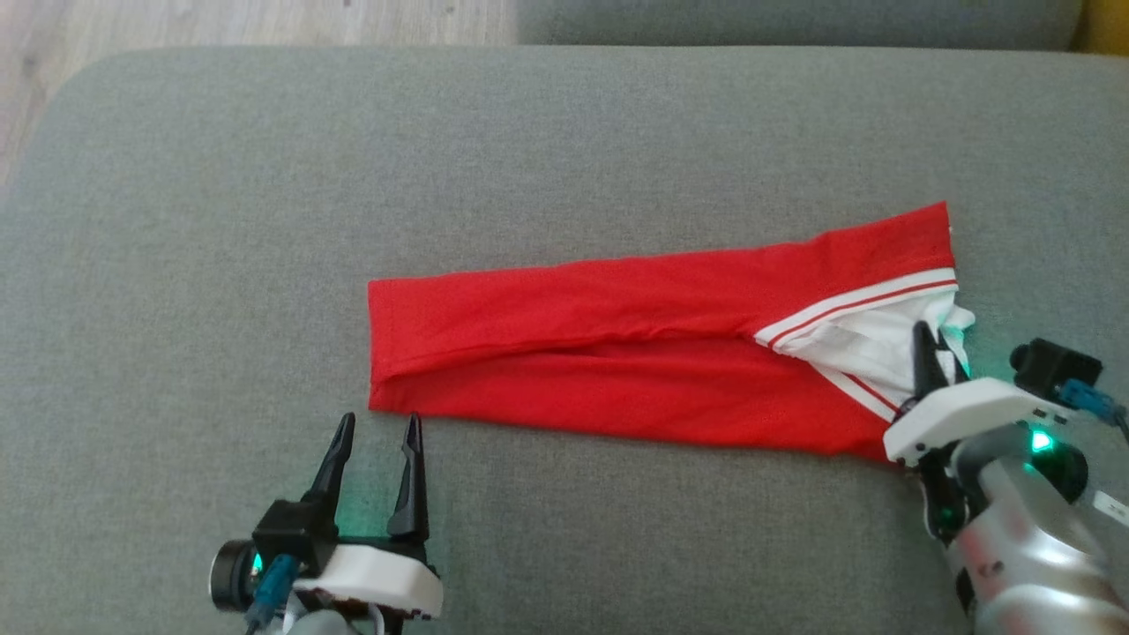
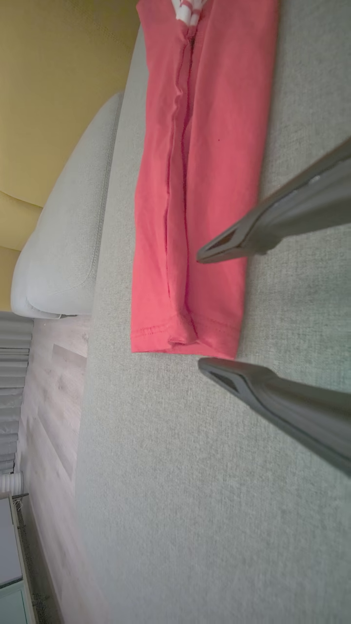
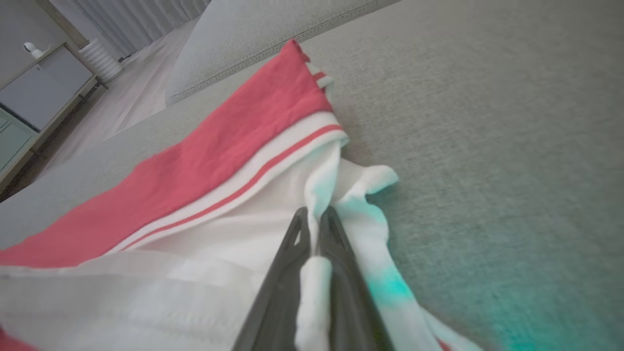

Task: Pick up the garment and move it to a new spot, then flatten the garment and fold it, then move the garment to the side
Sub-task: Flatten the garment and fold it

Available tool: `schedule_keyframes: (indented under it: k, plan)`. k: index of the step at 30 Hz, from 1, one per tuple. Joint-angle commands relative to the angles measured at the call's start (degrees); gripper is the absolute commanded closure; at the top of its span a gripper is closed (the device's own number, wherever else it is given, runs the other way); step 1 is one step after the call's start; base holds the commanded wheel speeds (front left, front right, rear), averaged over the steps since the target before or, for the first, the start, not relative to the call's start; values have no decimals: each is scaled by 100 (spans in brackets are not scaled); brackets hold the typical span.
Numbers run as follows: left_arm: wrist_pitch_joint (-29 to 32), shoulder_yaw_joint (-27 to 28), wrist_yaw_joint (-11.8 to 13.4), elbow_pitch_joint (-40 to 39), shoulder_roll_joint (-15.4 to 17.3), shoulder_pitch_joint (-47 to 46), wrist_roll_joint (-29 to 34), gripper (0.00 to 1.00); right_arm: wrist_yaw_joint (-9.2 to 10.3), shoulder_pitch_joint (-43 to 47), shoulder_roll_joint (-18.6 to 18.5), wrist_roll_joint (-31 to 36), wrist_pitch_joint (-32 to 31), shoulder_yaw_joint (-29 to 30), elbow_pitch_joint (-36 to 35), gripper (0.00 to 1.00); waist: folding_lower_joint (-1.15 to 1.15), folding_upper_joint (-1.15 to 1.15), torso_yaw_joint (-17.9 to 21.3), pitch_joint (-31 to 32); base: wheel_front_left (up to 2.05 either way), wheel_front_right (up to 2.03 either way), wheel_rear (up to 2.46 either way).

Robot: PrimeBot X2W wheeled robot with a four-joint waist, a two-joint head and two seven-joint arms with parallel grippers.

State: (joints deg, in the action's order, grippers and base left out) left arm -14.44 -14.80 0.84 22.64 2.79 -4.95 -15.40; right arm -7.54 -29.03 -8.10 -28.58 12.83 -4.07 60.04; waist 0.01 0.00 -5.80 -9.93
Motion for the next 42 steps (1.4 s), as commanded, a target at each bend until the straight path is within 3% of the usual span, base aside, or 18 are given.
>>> schedule_keyframes:
  k: [1,8,14,24,28,38,39,40,42]
  plan:
    - [-56,186,26,-94,10,-151,-27,0,5,121,-121,-52,100,-116,-71,100,-1,0,11,74,0,0,0]
    - [-56,202,-18,-34,9,36,-83,0,5,118,-486,-107,211,-27,-549,100,-1,0,44,323,0,0,0]
    - [-56,112,-39,26,9,100,-272,0,5,400,-140,-338,215,-611,-1365,100,-1,0,-105,466,0,0,0]
    - [-56,-110,-59,69,9,122,-272,0,5,659,123,-1324,73,-1821,-2356,100,-1,0,-1072,517,0,0,0]
    - [-56,-146,-77,70,9,182,-237,0,5,575,172,-1491,53,-2120,-2447,100,-1,0,-1505,533,0,0,0]
    - [-56,-148,-133,74,9,270,-161,0,5,340,352,-1733,80,-2683,-2339,100,-1,0,-2053,571,0,0,0]
    - [-56,-137,-136,78,9,274,-154,0,5,317,374,-1785,96,-2739,-2355,63,-1,0,-2060,579,0,0,0]
    - [-56,-119,-137,83,9,277,-146,0,5,300,390,-1831,118,-2755,-2356,4,-1,0,-2055,592,0,0,0]
    - [-56,-92,-146,109,9,279,-110,0,5,278,416,-1902,157,-2770,-2340,0,-1,0,-2006,638,0,0,0]
